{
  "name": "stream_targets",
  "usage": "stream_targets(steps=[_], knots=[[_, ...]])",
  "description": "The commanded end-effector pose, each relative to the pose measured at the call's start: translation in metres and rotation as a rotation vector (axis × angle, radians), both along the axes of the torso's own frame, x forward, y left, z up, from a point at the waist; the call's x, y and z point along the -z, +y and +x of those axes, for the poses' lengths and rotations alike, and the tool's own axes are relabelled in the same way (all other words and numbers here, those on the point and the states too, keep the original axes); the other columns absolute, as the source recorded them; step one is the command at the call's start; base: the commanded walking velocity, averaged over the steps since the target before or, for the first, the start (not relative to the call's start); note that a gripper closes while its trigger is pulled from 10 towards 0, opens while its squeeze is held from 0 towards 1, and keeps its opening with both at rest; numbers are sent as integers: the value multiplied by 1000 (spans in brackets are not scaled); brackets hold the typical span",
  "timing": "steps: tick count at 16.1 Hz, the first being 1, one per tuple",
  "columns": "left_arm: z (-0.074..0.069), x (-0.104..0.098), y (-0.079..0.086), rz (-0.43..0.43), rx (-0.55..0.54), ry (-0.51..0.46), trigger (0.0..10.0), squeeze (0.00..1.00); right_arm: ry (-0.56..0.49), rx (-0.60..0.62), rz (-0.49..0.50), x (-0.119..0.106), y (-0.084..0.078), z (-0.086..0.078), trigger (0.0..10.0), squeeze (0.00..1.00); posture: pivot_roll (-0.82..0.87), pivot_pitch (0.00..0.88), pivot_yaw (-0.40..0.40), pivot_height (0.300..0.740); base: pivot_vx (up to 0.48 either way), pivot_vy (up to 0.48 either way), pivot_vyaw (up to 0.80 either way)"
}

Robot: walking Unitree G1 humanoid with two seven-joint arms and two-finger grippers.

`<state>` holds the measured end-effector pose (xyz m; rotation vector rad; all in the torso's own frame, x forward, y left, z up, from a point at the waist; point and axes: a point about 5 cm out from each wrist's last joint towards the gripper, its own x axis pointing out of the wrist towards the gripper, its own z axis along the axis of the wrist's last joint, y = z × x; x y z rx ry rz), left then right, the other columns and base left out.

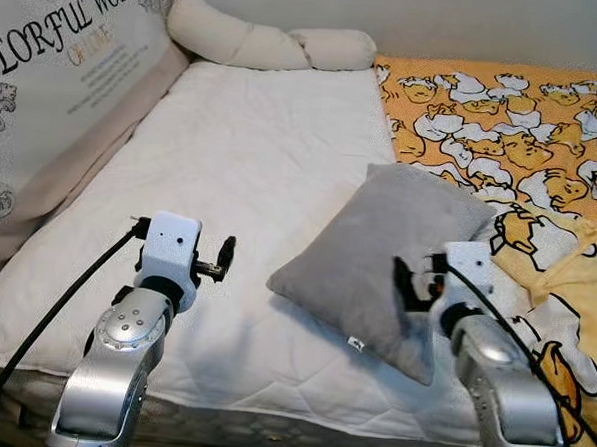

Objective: Clean up the room

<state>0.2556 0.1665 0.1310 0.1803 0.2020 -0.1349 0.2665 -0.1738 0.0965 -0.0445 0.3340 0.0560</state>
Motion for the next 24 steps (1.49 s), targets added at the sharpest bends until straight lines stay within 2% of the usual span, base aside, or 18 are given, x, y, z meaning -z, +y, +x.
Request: stream_targets(steps=[1, 3, 5, 8, 10, 13, 14, 15, 16, 17, 24], knots=[[0, -1, -1, -8, 12, -3, 10000, 0, -32, 22, 37, -13, -2, 7, 10000, 1000, 28, 0, 28, 740, 0, 0, 0], [2, -1, 1, -10, 16, -1, 10000, 0, -23, 79, 63, -12, -7, 11, 10000, 1000, 20, 0, 35, 740, 0, 0, 0], [8, -1, -10, 3, 122, 16, 10000, 0, 67, 152, 152, 6, -15, 29, 10000, 1000, 23, 0, 54, 740, 0, 0, 0], [8, -4, -23, -40, 250, 35, 10000, 0, 175, 242, 250, 25, -21, 50, 10000, 1000, 29, 0, 68, 740, 0, 0, 0], [4, -5, -31, -67, 377, 59, 10000, 0, 255, 219, 358, 38, -20, 60, 10000, 1000, 46, 0, 60, 740, 0, 0, 0], [1, -6, -36, -75, 476, 93, 10000, 0, 361, 229, 429, 50, -21, 63, 10000, 1000, 58, 0, 53, 740, 0, 0, 0], [1, -6, -37, -88, 496, 105, 10000, 0, 399, 243, 433, 55, -22, 63, 10000, 0, 59, 0, 51, 740, 0, 0, 0], [0, -6, -37, -87, 518, 116, 10000, 0, 420, 259, 437, 57, -23, 64, 10000, 0, 62, 0, 50, 740, 0, 0, 0], [0, -6, -37, -85, 522, 119, 10000, 0, 425, 264, 438, 57, -23, 65, 7333, 0, 63, 0, 48, 740, 0, 0, 0], [1, -5, -36, -83, 522, 122, 10000, 0, 425, 264, 441, 57, -23, 66, 0, 0, 62, 0, 47, 740, 0, 0, 0], [2, 0, -37, -65, 497, 139, 10000, 0, 412, 223, 520, 55, -11, 71, 0, 0, 57, 0, 30, 740, 0, 0, 0]])
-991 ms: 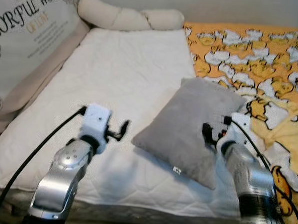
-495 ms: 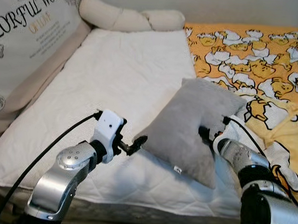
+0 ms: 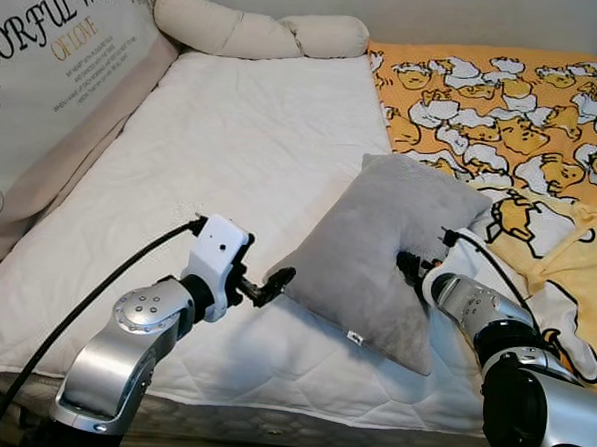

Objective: Clean up the room

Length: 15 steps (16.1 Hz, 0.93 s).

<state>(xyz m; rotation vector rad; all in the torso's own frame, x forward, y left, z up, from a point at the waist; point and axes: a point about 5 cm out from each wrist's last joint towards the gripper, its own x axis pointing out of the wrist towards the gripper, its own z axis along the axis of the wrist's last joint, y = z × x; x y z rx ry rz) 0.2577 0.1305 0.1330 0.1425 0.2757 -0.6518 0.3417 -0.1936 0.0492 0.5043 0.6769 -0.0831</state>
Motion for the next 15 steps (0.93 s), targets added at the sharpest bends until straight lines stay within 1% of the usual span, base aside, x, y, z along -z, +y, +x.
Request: stream_targets(steps=[1, 5, 10, 15], knots=[[-1, 3, -2, 12, -1, 11, 10000, 0, 39, -23, 26, 8, 10, -4, 0, 0, 54, 0, 30, 740, 0, 0, 0], [-3, 4, -5, 12, 4, 13, 10000, 0, 31, -25, 53, 7, 12, -4, 0, 0, 57, 0, 24, 740, 0, 0, 0], [-4, 5, -5, 19, -3, 14, 10000, 0, 35, -71, 43, 7, 19, -3, 0, 0, 59, 0, 21, 740, 0, 0, 0], [-4, 4, -3, 20, -11, 12, 10000, 0, 20, -120, 53, -2, 26, 4, 0, 0, 66, 0, 19, 740, 0, 0, 0]])
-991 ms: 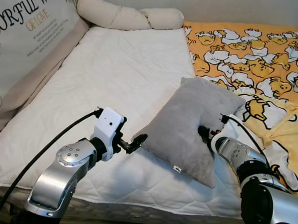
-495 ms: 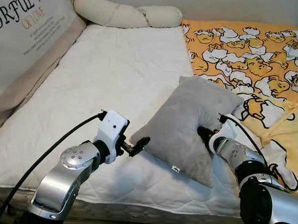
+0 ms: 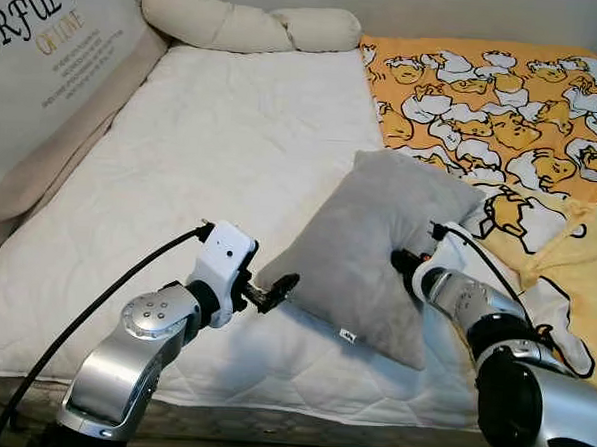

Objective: Clean up the room

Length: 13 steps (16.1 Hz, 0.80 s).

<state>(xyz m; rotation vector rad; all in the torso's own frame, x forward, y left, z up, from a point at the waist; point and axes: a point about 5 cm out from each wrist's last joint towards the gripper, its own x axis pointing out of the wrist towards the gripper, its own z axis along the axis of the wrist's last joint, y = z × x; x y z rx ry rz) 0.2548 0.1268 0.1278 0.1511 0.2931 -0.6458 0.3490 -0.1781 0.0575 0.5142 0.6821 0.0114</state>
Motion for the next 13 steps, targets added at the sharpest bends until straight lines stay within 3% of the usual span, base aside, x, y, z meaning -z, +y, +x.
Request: stream_targets(steps=[1, 3, 8, 10, 13], knots=[[-2, -2, 3, 8, -11, -2, 10000, 0, 17, -55, 31, -1, 14, 1, 0, 0, 67, 0, 18, 740, 0, 0, 0], [-1, -2, 5, 7, -26, -8, 10000, 0, -18, -93, 56, -11, 21, 7, 0, 0, 67, 0, 17, 740, 0, 0, 0], [5, -5, 19, 33, -95, -42, 10000, 0, -220, -304, 162, -54, 48, 26, 0, 0, 61, 0, 17, 740, 0, 0, 0], [12, -14, 42, 36, -178, -81, 10000, 0, -359, -532, 246, -84, 68, 28, 0, 0, 59, 0, 20, 740, 0, 0, 0], [16, -20, 58, 32, -237, -99, 10000, 0, -428, -655, 303, -100, 76, 23, 0, 0, 63, 0, 19, 740, 0, 0, 0]])
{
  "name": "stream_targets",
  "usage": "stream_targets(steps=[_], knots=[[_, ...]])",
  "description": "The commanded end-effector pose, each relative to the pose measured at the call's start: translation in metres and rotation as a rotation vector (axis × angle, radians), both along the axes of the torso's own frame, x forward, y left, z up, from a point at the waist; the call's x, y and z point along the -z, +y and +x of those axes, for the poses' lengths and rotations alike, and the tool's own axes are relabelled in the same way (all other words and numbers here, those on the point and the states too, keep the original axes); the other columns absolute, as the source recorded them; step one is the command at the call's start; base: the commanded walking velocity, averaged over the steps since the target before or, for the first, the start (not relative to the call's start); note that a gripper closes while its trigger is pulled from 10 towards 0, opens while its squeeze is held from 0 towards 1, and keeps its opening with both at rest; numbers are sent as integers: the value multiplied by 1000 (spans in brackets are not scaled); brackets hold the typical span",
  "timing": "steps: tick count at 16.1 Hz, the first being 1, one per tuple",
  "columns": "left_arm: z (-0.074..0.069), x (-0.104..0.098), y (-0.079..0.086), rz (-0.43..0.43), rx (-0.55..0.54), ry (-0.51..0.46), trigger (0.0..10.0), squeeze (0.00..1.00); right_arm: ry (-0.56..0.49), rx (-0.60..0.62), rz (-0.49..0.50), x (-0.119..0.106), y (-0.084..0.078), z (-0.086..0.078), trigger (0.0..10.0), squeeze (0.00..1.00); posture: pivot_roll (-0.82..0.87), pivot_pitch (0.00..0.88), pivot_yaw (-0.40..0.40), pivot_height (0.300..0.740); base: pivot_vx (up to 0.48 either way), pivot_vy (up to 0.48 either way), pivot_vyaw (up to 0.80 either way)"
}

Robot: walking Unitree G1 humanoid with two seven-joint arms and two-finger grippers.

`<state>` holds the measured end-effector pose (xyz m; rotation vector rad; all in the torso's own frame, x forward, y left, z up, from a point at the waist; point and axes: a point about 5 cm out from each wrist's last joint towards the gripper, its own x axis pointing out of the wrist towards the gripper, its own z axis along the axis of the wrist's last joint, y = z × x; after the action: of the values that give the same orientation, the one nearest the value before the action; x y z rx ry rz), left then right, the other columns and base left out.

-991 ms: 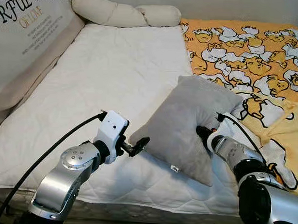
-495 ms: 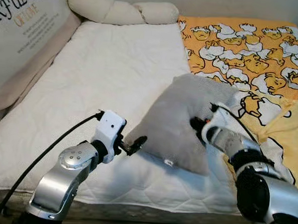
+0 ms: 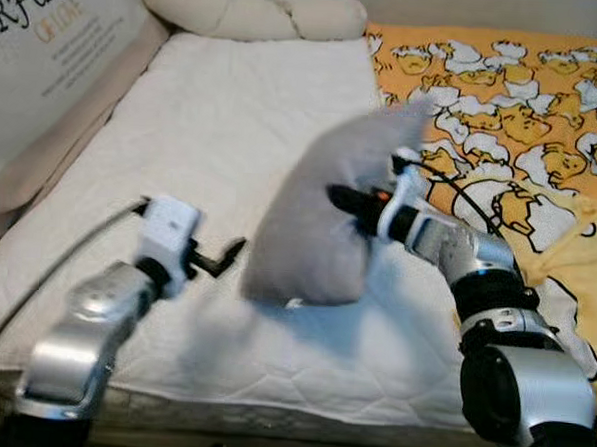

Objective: Clean up the room

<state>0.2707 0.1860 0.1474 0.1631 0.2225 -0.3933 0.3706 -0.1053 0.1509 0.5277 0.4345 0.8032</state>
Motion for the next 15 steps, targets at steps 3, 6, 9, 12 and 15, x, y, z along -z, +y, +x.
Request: stream_targets(steps=[3, 6, 9, 12, 15], knots=[[10, -13, 17, -73, -75, -19, 10000, 0, -92, -102, 89, -24, 2, -5, 0, 0, 67, 0, 34, 740, 0, 0, 0], [18, -11, 20, -57, -64, -23, 10000, 0, -62, -82, 59, -14, -15, -14, 0, 0, 48, 0, 45, 740, 0, 0, 0], [27, 1, 20, -18, -153, -94, 10000, 0, 33, 33, -112, 31, -34, -25, 0, 0, 35, 0, 55, 740, 0, 0, 0], [28, 19, 14, -162, -161, -6, 10000, 910, 113, 147, -146, 62, -45, -36, 0, 0, 26, 0, 61, 740, 0, 0, 0], [30, 34, 10, -310, -108, 88, 10000, 1000, 181, 215, -171, 85, -49, -51, 0, 0, 22, 0, 62, 740, 0, 0, 0]])
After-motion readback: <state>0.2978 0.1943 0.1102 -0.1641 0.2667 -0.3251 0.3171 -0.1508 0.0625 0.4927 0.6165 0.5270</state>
